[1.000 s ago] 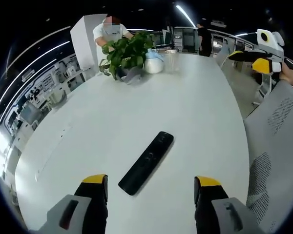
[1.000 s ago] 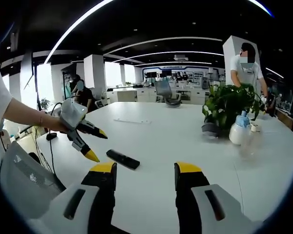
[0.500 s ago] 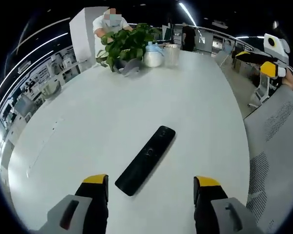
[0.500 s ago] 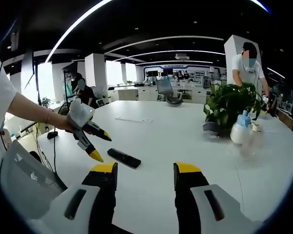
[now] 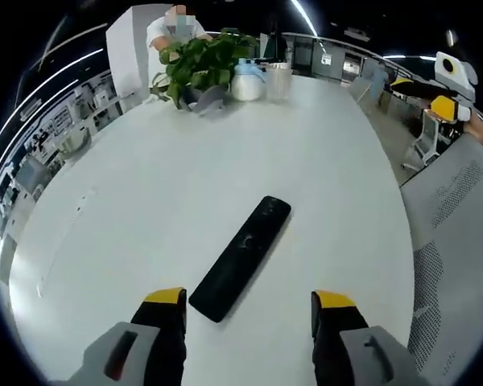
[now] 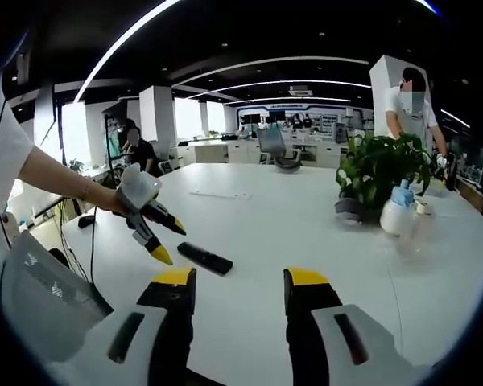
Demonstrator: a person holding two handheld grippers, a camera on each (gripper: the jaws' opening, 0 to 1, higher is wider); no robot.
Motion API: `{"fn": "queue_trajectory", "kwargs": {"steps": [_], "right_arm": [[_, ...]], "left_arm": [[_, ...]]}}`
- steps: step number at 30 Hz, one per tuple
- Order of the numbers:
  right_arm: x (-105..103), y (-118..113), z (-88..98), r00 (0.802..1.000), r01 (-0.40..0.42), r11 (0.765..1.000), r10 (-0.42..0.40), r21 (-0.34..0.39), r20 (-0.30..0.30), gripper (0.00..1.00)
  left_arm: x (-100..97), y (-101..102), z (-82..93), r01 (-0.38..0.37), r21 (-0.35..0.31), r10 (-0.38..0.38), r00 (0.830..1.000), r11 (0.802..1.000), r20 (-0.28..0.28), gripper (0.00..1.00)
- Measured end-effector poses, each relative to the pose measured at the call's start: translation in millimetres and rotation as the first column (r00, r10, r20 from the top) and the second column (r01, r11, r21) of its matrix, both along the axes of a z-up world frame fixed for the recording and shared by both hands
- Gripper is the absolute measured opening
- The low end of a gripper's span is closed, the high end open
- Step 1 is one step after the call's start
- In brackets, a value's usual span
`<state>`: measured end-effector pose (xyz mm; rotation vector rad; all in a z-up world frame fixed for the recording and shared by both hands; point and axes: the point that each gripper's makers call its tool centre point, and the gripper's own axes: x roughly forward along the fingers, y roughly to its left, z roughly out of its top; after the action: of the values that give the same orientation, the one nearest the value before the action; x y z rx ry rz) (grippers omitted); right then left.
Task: Press the specified remote control buttons in sequence, fully releasing each button before pressing the next.
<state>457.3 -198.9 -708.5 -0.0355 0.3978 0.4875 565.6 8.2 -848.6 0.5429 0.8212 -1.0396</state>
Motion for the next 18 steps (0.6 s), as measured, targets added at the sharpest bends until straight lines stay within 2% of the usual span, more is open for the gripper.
{"fn": "queue_trajectory", "kwargs": {"steps": [5,18], "right_arm": [[-1.1,0.1,-4.9,1.000,-0.004,1.000,0.004,-0.005,-0.031,0.41],[-1.6,0.5,-6.6,0.999,-0.008,1.000,0.007,-0.010,-0.042,0.38]], "left_arm": [[4.2,-1.1,-1.2,0.006,-0.001,-0.006,1.000,1.000,0.001,0.63],[8.3,-4.2,-7.4,0.050,0.015,-0.050,0.999,0.999,-0.002,0.58]]}}
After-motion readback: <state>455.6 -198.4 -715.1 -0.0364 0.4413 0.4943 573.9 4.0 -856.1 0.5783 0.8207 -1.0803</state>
